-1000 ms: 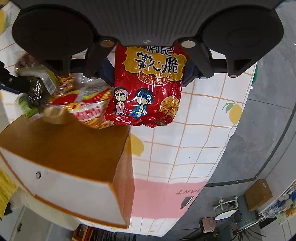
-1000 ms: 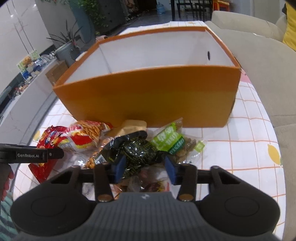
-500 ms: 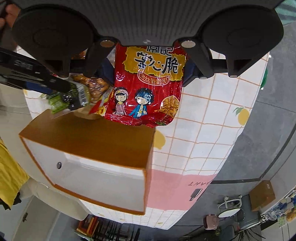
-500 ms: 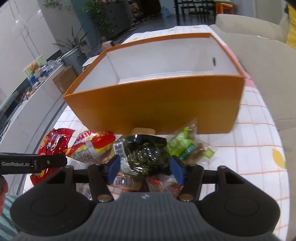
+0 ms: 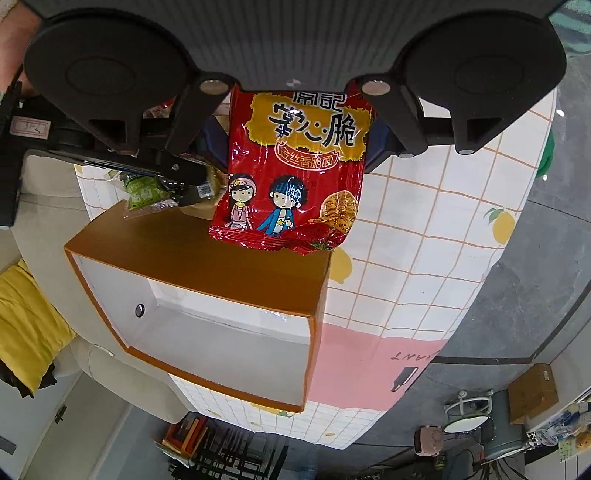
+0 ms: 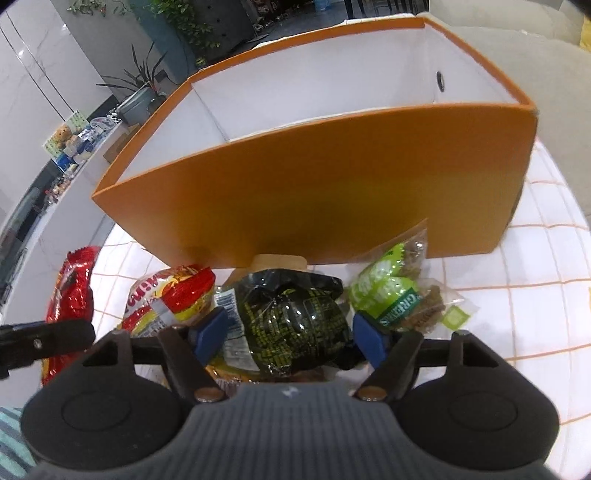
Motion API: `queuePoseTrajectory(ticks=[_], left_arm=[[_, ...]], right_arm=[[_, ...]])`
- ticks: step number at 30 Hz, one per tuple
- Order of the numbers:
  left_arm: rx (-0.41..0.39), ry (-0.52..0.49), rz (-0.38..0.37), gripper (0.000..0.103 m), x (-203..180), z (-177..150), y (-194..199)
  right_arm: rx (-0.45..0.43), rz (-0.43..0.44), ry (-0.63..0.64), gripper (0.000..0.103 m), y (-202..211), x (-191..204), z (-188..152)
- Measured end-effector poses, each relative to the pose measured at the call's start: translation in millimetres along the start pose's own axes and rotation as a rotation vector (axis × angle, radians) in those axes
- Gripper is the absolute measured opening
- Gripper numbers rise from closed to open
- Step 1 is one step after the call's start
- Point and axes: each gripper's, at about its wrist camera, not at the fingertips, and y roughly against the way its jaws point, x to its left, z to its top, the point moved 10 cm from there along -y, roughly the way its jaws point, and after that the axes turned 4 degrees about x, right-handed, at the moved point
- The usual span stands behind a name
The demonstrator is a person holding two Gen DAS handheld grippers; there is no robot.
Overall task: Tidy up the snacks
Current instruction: 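Grasp the red chip bag with the left tool while the right tool grasps the dark seaweed pack, then lift both packs over the orange box and release them inside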
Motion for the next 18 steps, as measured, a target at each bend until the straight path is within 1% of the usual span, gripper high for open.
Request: queuePoseTrajectory(ticks=[2, 3, 4, 5, 6, 7, 8, 10, 18], left_arm=[[0.000, -0.003, -0.002, 0.084, -2, 0, 0], [-0.001, -0.004, -0.003, 0.084, -3, 1, 0], [-0.002, -0.005, -0.004, 0.084, -5, 1, 1], [-0.002, -0.006, -0.006, 0.084, -5, 1, 0], [-0.002, -0.007, -0.007, 0.084, -7, 2, 0], [-0.001, -0.007, -0.007, 0.084, -8, 2, -1], [0.001, -0.009, -0.008, 0.084, -9, 1, -1], [0.005, -0.016, -0.007, 0.084, -12, 0, -2], [0.019, -0.031, -0.010, 0.084, -23, -7, -4]], right_arm=[[0.007, 0.027, -0.022, 0.074, -4, -1, 1], [0.010, 0.040, -0.030, 0.072, -5, -5, 1], [0.008, 0.044, -0.032, 0.068, -5, -6, 2], [0.000, 0.036, -0.027, 0.058, -3, -7, 2], [-0.001, 0.028, -0.023, 0.054, -3, -7, 3], [0.003, 0.039, -0.035, 0.053, -3, -9, 3], [0.008, 0.055, -0.054, 0.049, -2, -11, 3], [-0.002, 0.064, -0.071, 0.047, 1, -12, 3], [-0.025, 0.048, -0.015, 0.045, 20, 0, -3]])
